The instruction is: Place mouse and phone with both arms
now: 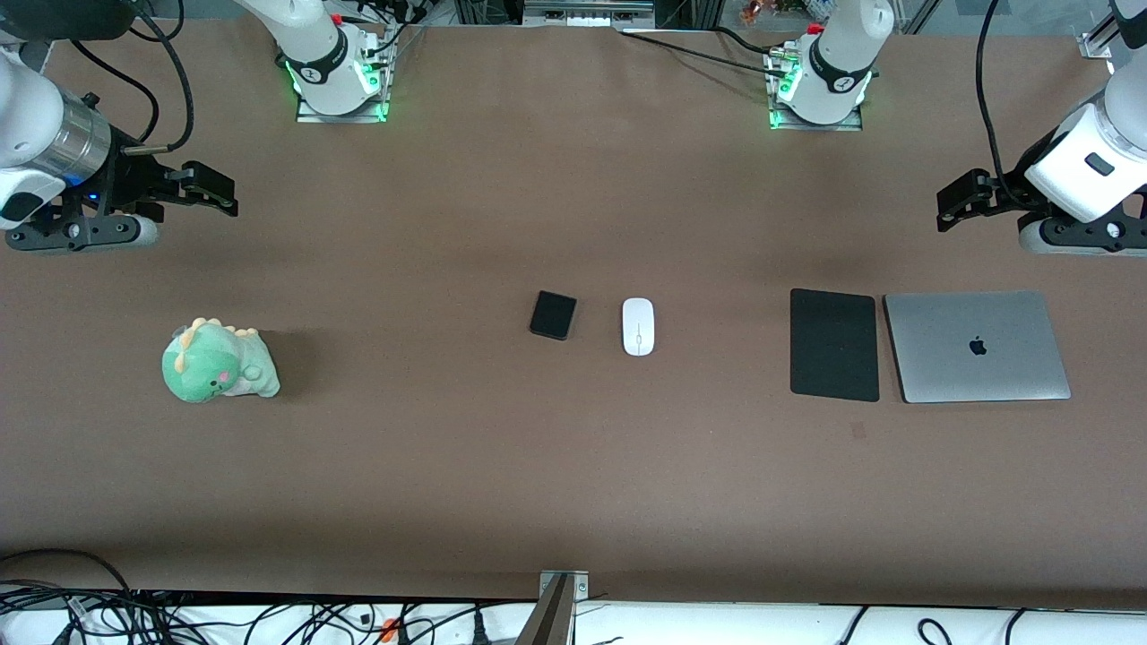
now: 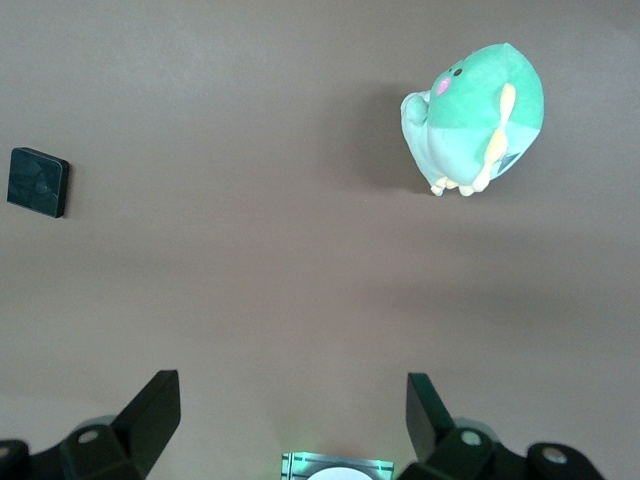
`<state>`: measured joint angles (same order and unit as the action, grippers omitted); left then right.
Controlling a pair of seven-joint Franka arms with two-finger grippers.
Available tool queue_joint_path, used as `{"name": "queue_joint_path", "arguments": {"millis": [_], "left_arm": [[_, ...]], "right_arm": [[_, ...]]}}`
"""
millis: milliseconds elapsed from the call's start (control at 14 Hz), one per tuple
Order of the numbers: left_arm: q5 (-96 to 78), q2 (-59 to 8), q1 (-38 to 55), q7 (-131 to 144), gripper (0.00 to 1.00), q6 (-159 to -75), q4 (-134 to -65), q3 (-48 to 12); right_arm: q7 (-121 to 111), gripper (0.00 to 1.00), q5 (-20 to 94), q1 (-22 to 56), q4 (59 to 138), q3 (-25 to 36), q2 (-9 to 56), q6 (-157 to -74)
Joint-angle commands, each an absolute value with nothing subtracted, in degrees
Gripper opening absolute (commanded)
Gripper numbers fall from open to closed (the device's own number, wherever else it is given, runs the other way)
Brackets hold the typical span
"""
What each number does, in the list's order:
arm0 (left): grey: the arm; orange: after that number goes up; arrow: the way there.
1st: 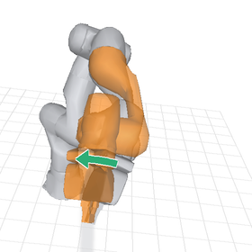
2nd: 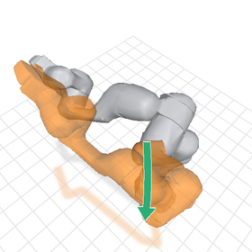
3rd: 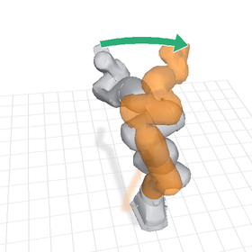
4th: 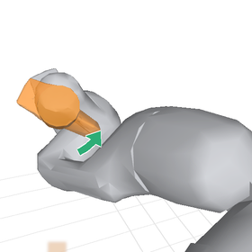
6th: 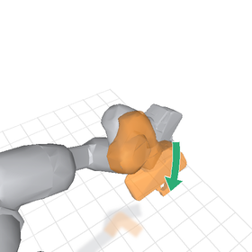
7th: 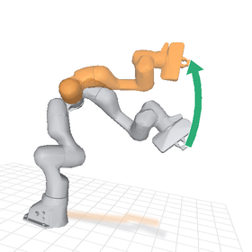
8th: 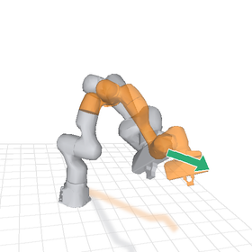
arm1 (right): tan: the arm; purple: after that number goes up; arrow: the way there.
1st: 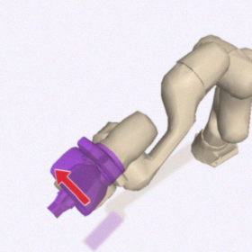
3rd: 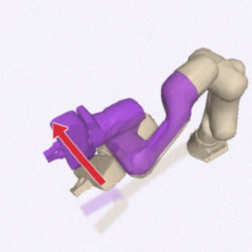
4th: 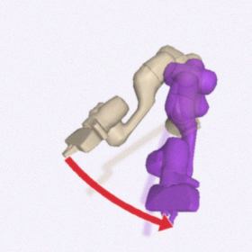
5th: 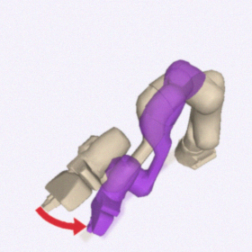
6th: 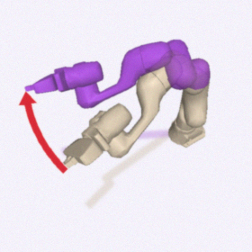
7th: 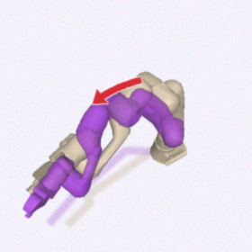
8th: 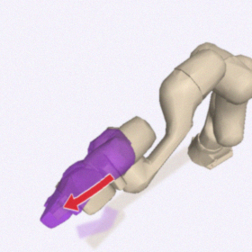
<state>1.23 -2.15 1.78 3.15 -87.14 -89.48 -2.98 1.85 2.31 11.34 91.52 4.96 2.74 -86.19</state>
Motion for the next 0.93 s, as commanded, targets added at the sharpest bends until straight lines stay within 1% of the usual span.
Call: {"name": "queue_joint_path", "arguments": {"millis": [0,857], "left_arm": [[2.5,-1.9,1.9,2.3,1.0,-86.1,-88.5,-3.1],[1.8,-2.9,2.5,3.6,1.0,-86.0,-88.6,-3.3]], "right_arm": [[1.0,1.0,1.4,10.5,91.4,4.0,2.4,-85.5],[1.0,1.0,1.5,10.5,91.4,4.1,2.4,-85.6]]}}
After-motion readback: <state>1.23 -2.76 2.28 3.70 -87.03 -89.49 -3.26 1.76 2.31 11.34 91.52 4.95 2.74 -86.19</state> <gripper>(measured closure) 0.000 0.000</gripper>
